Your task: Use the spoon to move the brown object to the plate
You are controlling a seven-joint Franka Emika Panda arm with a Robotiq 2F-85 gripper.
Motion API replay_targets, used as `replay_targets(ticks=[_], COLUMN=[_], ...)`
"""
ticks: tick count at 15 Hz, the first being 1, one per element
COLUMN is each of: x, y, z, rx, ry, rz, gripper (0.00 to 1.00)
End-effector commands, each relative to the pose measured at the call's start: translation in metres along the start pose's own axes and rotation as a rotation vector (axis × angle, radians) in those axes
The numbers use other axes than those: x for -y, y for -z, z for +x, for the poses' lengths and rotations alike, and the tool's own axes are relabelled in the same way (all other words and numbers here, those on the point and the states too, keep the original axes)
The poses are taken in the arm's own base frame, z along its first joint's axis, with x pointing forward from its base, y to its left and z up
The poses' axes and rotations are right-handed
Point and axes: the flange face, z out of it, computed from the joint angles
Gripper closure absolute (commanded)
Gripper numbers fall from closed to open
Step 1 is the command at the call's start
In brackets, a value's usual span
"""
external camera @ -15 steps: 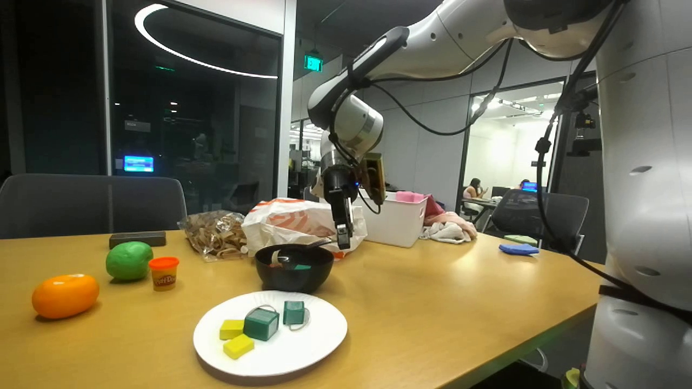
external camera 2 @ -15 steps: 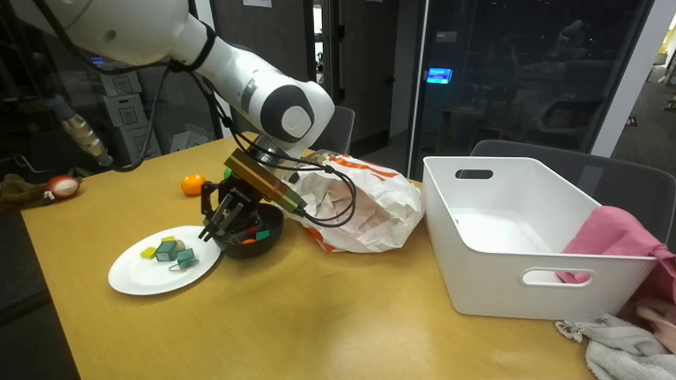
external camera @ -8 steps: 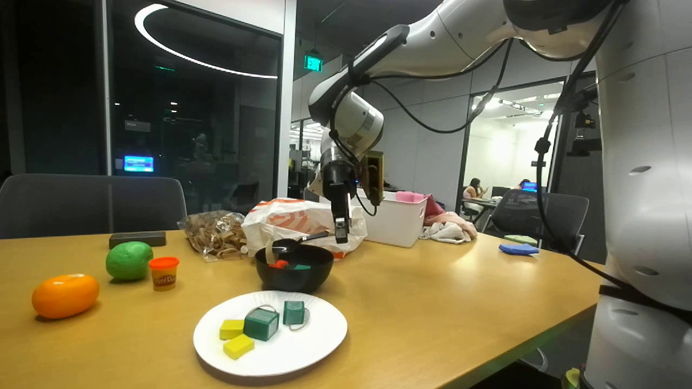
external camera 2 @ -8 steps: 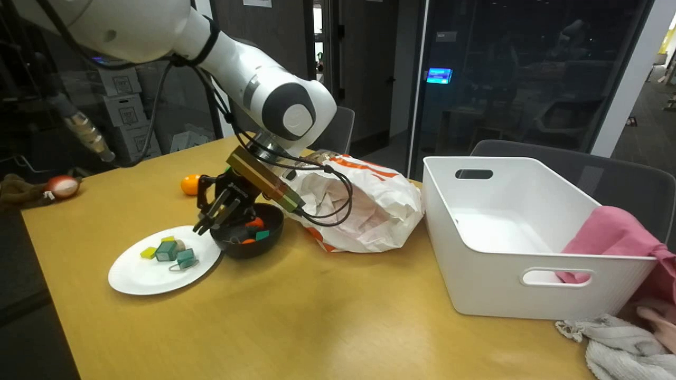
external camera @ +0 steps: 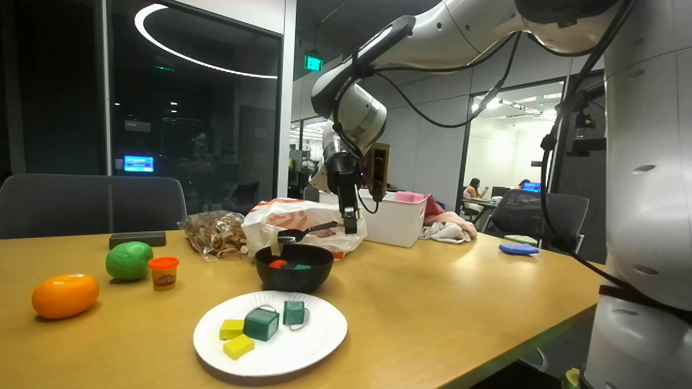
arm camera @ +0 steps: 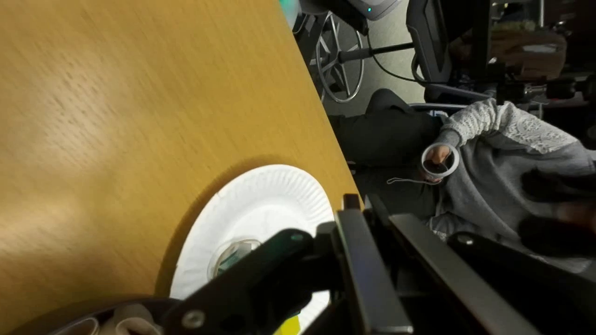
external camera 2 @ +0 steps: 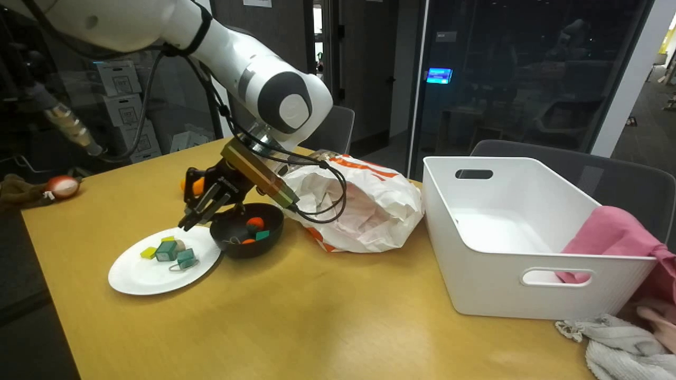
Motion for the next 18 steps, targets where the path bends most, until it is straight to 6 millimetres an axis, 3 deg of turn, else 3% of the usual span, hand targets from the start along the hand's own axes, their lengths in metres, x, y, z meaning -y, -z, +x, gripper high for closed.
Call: replay_targets(ticks=[1,10,15,18], x=[0.007,-0.019,-0.03,-0.026], y=[-0.015,-0.065,-0.085,-0.092], z=[-0.011,-0.022,-0.019,-0.014], rx=[0.025,0.117,0.206,0.246], ry=[0.022,-0.044,-0.214,-0.275], rz=[0.047,0.083,-0.128,-0.224], gripper=[0.92,0.92,0.91,0.91])
